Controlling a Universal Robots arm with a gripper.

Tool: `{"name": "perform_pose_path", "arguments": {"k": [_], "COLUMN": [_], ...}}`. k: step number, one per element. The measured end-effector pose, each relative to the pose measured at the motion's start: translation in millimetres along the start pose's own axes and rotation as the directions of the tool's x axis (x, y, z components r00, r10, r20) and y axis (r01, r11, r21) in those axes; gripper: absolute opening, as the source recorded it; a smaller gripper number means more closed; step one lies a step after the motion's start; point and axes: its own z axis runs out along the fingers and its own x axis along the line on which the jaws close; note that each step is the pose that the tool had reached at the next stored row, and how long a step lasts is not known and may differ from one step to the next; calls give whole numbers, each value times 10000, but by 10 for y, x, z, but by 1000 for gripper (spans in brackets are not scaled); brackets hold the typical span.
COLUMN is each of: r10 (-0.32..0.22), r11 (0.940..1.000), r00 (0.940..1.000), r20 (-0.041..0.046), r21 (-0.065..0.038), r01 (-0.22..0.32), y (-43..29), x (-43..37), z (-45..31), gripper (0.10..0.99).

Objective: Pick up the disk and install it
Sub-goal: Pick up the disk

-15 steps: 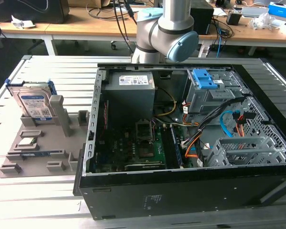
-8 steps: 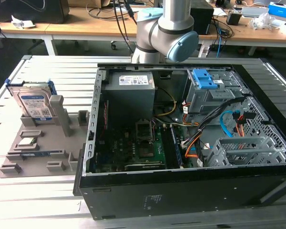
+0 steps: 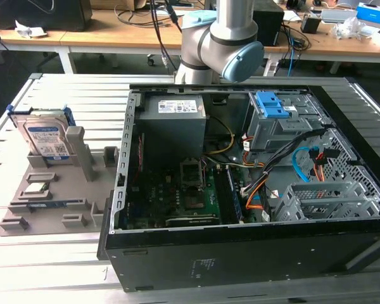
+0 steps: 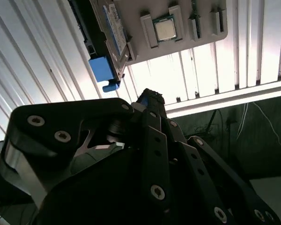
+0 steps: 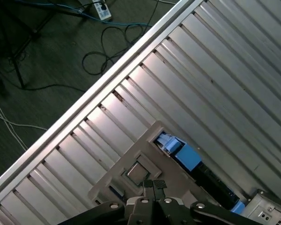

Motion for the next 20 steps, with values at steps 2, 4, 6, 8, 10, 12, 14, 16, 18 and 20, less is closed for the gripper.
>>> {"name": "perform_pose_path", "arguments": {"k": [2,4,6,8,10,12,14,16,18,20], "r10": [-297,-714,-872,-1209,-1367,-1570,-1759,-1929,-2121,-2279], "r11": [9996,9974,9962,9927,9906,9876,9844,9812,9772,9737], "r00": [9996,9974,9962,9926,9906,9876,9844,9812,9772,9736], "r20": [-13,-32,-38,-53,-59,-68,-76,-83,-90,-97], "r21": [-7,-18,-22,-32,-36,-42,-48,-53,-60,-65], "r01": [297,714,871,1209,1367,1570,1759,1929,2121,2279], "y": [0,0,0,0,0,0,0,0,0,0], "x": [0,0,0,0,0,0,0,0,0,0], "z": [0,0,0,0,0,0,0,0,0,0], "gripper": [106,106,106,106,106,106,106,106,106,106]}}
